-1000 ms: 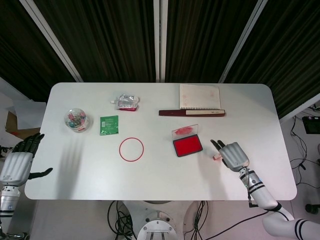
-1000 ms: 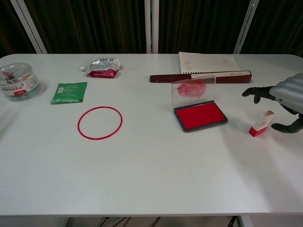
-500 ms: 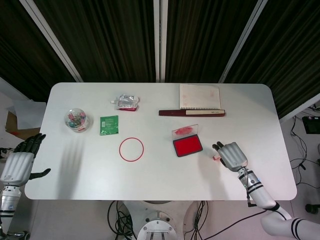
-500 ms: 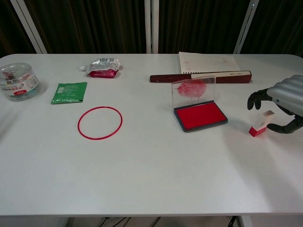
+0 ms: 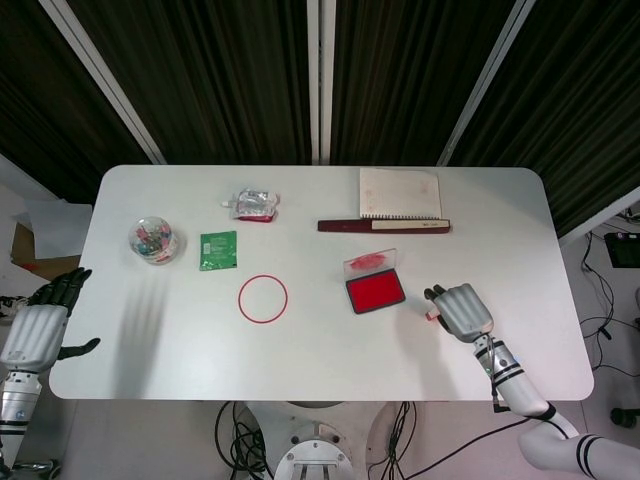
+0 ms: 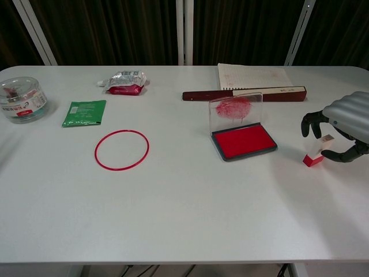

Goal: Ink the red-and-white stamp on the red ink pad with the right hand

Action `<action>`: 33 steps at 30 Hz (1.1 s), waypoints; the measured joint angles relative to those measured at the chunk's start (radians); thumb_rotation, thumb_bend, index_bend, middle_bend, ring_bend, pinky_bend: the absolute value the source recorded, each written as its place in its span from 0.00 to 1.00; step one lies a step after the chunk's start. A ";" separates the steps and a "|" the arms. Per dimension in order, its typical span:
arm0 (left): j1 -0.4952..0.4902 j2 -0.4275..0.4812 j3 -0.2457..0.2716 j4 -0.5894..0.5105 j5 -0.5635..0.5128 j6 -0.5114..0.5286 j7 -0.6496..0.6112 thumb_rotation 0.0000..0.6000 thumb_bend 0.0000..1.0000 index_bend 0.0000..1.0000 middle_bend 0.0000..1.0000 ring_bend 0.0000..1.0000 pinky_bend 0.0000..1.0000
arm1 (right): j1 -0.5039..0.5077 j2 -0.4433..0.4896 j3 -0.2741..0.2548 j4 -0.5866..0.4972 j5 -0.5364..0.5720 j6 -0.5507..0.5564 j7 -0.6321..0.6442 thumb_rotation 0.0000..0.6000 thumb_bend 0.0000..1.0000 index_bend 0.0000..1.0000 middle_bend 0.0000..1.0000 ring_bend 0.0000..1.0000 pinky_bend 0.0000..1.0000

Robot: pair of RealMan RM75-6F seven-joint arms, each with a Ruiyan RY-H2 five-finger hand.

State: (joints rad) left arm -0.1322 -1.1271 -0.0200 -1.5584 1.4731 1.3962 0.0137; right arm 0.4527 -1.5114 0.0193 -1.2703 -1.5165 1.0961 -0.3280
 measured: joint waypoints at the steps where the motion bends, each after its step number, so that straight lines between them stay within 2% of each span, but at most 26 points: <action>1: 0.000 0.000 0.000 0.000 0.000 0.000 0.000 1.00 0.07 0.04 0.07 0.08 0.18 | 0.001 -0.001 -0.001 0.002 0.000 0.000 0.001 1.00 0.24 0.42 0.44 0.72 0.92; 33: -0.001 0.010 0.000 0.003 -0.003 -0.007 -0.018 1.00 0.07 0.04 0.07 0.08 0.18 | 0.008 -0.022 -0.007 0.035 -0.006 0.019 0.020 1.00 0.25 0.56 0.53 0.72 0.92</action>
State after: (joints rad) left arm -0.1331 -1.1176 -0.0197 -1.5558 1.4701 1.3897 -0.0039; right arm 0.4612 -1.5337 0.0128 -1.2349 -1.5228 1.1154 -0.3082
